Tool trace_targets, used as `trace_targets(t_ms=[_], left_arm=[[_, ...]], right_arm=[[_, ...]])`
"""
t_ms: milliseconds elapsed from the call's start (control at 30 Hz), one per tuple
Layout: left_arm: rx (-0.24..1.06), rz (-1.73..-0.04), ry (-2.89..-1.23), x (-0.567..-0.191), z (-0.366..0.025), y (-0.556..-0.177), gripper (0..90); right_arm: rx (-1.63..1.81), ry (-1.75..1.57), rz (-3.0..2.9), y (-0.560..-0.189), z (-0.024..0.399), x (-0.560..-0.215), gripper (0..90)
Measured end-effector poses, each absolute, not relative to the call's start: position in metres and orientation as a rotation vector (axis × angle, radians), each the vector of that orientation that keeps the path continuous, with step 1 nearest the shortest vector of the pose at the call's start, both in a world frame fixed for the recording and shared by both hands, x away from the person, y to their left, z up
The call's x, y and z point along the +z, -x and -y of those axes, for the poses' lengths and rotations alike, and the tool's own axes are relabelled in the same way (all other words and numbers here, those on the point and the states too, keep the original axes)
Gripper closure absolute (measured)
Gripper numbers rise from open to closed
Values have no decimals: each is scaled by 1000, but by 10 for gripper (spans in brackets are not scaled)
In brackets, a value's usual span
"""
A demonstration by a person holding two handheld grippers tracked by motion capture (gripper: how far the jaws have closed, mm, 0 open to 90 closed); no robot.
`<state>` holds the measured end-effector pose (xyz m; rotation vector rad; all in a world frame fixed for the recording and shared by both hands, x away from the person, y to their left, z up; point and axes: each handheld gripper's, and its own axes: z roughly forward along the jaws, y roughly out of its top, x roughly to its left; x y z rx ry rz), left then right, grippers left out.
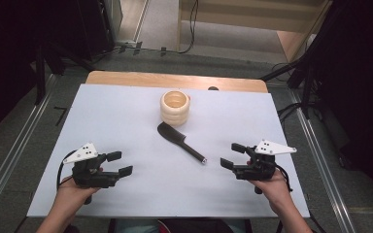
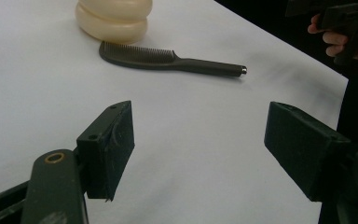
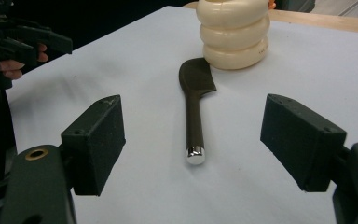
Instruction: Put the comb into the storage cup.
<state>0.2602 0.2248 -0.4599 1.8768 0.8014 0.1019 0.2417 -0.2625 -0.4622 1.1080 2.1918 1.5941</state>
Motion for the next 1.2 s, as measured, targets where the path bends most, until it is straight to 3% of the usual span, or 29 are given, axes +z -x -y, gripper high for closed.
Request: trace_targets(t_ms=[467,1200], left_arm=[[112,-807,-1877,-461,-226,-261,250],[110,-807,-1882,-460,-224,-261,250]], right_arm=[[1551,-1141,-2207,-222,274,-470,200],[1539,-1108,-2230,-239,257,-463,184]])
